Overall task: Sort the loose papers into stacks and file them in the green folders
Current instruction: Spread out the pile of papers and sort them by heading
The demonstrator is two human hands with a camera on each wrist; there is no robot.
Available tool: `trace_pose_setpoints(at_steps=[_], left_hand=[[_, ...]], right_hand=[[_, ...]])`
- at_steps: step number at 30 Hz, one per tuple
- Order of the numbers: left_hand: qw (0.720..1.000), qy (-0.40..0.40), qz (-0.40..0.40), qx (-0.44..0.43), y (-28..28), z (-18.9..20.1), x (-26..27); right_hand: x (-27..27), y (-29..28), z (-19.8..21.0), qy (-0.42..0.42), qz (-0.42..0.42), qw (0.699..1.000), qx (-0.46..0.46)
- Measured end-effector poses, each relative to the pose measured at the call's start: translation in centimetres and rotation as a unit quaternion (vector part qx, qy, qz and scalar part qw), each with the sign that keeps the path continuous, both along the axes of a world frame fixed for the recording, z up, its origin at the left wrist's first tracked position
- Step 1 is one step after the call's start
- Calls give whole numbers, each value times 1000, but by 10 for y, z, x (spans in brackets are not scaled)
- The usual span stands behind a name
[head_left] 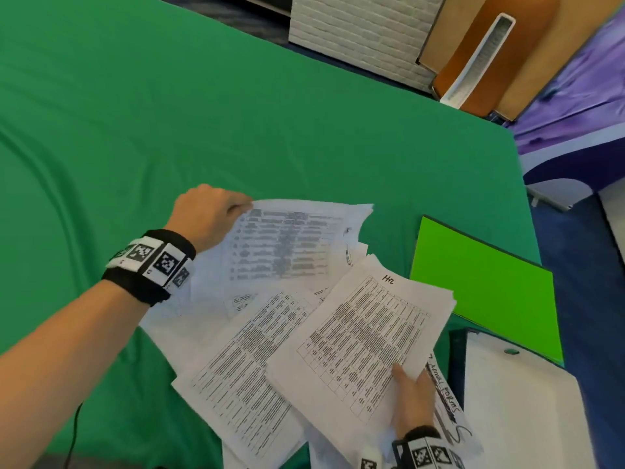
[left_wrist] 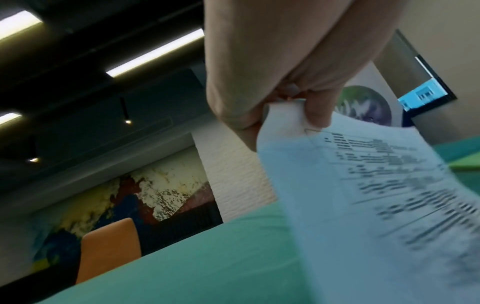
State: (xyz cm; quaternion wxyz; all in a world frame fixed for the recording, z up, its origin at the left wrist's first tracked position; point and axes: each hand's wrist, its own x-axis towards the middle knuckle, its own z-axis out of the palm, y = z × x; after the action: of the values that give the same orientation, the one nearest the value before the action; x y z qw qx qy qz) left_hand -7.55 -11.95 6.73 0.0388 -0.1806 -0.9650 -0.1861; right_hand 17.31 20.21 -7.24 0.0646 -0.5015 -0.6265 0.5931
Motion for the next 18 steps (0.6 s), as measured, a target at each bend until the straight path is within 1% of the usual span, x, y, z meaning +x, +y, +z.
trace_pose_setpoints(at_steps=[2, 4, 5, 7, 8, 9, 10, 12, 14, 16, 18], left_hand=[[998, 17, 18, 50, -3, 15, 4], [988, 6, 31, 152, -5, 32, 10], [974, -21, 34, 224, -5, 41, 14], [928, -85, 30, 361, -3, 56, 24], [906, -107, 28, 409, -1, 59, 28], [889, -125, 32, 439, 2, 58, 32], [881, -140, 44, 450, 7, 52, 36], [876, -184, 81, 439, 21, 26, 46], [886, -232, 108, 386, 39, -11, 64], [905, -256, 118, 320, 57, -45, 86], [914, -278, 120, 271, 72, -72, 108]], right_hand=[[3, 0, -3, 5, 3, 1000, 1], [4, -1, -1, 6, 4, 1000, -7], [4, -1, -1, 7, 4, 1000, -8], [3, 0, 2, 10, 11, 1000, -4], [3, 0, 3, 14, 16, 1000, 3], [3, -1, 4, 16, 17, 1000, 8], [3, -1, 6, 19, 16, 1000, 6], [1, -1, 8, 31, 18, 999, -11], [0, -4, 11, 38, 22, 998, -35], [-1, -6, 13, 32, 22, 998, -53], [-1, -8, 15, 29, 23, 997, -65]])
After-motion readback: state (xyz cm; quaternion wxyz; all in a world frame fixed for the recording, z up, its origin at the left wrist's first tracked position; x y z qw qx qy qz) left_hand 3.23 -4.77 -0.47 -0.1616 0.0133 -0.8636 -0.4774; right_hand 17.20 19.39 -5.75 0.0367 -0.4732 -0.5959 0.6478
